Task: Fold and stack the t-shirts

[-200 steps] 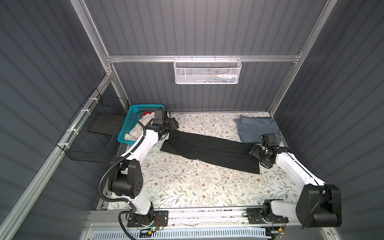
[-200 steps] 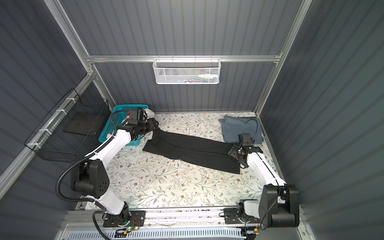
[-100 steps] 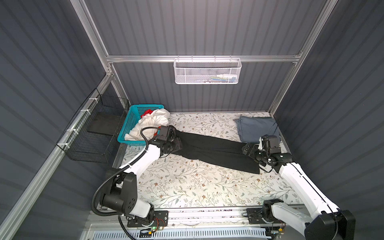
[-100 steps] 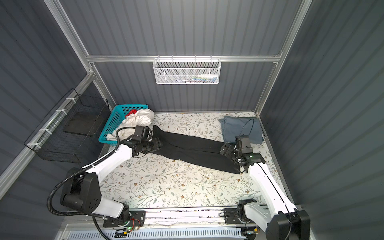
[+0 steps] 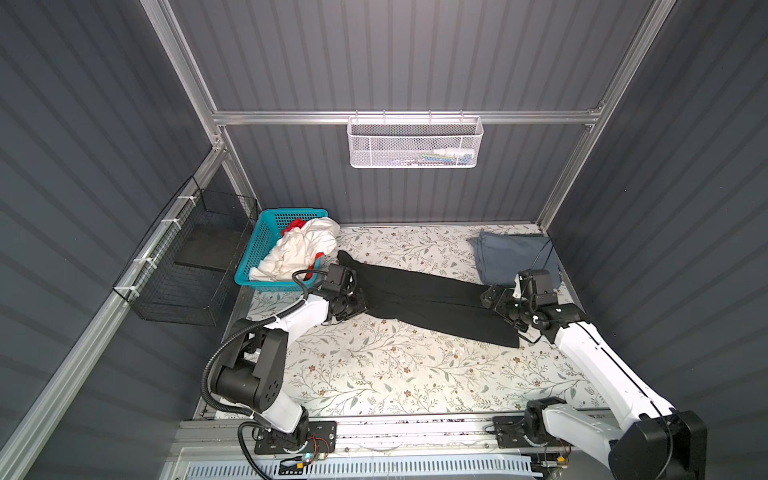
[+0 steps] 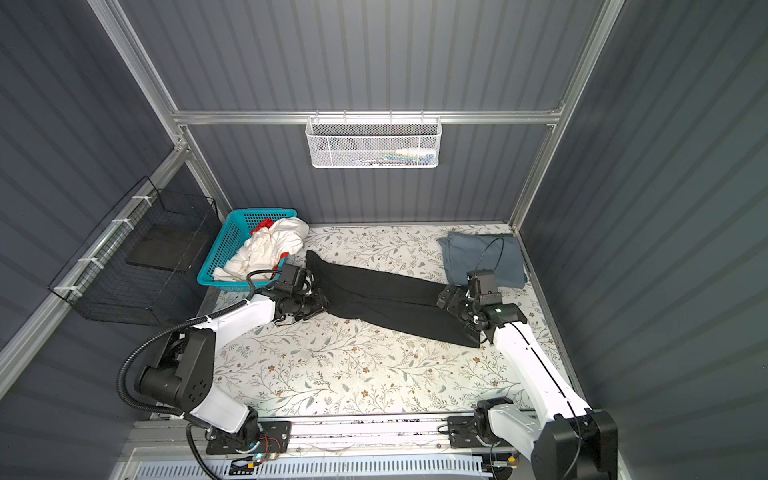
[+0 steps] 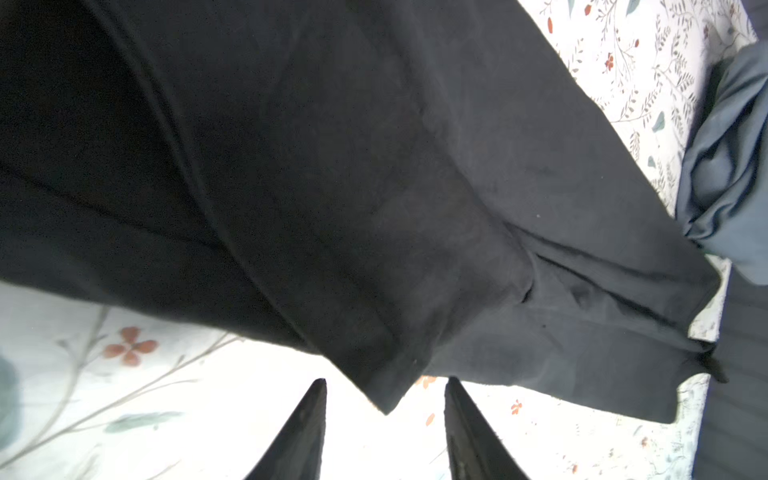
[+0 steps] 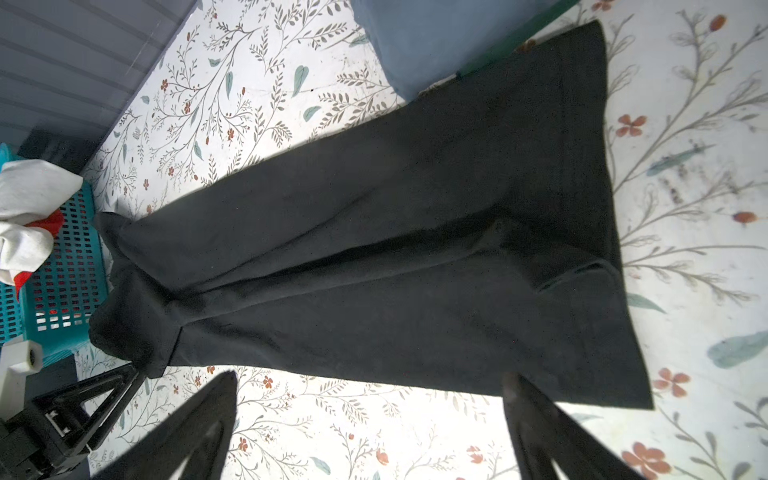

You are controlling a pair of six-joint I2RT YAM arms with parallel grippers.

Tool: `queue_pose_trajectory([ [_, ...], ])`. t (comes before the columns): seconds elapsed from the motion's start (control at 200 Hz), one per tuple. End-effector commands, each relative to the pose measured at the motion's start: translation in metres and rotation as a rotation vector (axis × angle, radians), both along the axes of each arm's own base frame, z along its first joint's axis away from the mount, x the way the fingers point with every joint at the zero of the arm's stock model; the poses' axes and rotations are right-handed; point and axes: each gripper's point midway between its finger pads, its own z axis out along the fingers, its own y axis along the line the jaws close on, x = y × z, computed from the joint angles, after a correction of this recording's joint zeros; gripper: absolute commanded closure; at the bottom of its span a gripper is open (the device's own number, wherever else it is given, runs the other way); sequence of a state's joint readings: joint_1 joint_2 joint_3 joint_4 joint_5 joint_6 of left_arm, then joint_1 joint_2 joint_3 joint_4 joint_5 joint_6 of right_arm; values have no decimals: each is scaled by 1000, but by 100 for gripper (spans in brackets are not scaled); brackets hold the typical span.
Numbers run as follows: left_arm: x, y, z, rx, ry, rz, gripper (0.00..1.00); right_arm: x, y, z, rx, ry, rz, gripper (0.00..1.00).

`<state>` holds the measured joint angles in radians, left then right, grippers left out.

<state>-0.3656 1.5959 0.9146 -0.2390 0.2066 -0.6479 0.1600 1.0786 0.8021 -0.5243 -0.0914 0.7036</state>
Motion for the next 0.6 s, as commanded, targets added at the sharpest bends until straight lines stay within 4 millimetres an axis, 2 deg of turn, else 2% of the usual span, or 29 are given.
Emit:
queue_pose_trajectory([
  [0.0, 1, -7, -1, -34, 1, -4, 66, -7, -13, -2, -45, 10, -60, 1],
  [0.09, 6, -8, -3, -31, 4, -4, 81, -9, -18, 0, -63, -3, -79, 1],
  [0.225, 11, -12, -8, -35, 14, -10, 85, -9, -21, 1, -72, -11, -87, 1],
  [0.33, 15, -15, -10, -40, 13, -17, 100, -9, -22, -2, -82, 6, -86, 1],
  [0.425, 20, -15, -7, -34, -2, -13, 100, -10, -23, -5, -90, 19, -86, 1],
  [0.595, 40, -14, 16, -7, -75, -2, 100, -10, -23, -7, -94, 24, -86, 1],
])
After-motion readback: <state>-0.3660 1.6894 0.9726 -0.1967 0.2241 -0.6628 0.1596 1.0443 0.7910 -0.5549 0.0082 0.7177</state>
